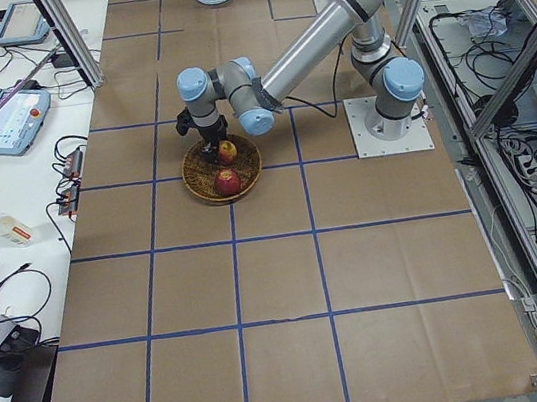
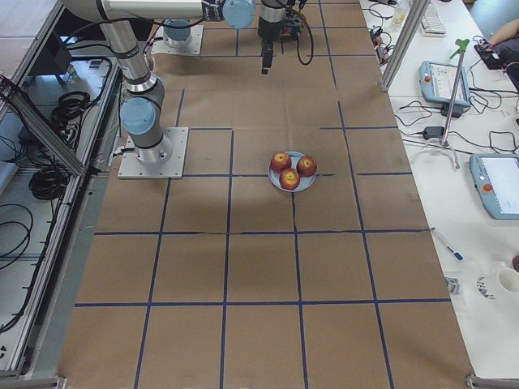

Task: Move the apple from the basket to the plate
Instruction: 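Lower the left gripper over the yellow-red apple in the wicker basket and grasp it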

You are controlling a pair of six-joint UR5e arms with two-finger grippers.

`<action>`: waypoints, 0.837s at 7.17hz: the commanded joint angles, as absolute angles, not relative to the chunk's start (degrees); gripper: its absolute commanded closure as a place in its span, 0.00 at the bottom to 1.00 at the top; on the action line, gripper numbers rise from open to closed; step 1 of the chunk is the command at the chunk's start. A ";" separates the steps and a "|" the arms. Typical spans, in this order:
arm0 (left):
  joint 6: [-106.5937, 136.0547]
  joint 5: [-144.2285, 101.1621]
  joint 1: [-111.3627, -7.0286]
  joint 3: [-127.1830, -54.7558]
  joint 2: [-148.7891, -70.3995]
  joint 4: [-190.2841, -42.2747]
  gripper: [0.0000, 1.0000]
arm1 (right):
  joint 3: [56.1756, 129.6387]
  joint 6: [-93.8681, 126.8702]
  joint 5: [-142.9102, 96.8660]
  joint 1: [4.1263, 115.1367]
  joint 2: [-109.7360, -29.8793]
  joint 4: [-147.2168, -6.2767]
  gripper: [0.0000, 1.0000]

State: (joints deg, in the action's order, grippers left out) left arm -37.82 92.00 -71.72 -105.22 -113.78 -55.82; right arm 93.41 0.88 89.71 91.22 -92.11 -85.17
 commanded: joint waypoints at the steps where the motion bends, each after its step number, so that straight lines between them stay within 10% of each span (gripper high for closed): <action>1: -37.62 92.02 -71.72 -105.29 -114.78 -55.81 0.04 | 93.43 0.79 89.74 91.14 -92.02 -85.17 0.00; 3: -37.35 91.93 -71.63 -104.24 -115.14 -55.90 0.53 | 93.43 0.79 89.65 91.23 -92.02 -85.17 0.00; 6: -31.08 91.49 -73.64 -103.45 -110.25 -57.82 0.55 | 93.43 0.79 89.65 91.23 -92.02 -85.17 0.00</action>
State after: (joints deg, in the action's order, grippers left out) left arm -35.30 91.60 -72.36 -103.91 -113.22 -56.74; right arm 93.43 0.85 89.65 91.23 -92.02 -85.17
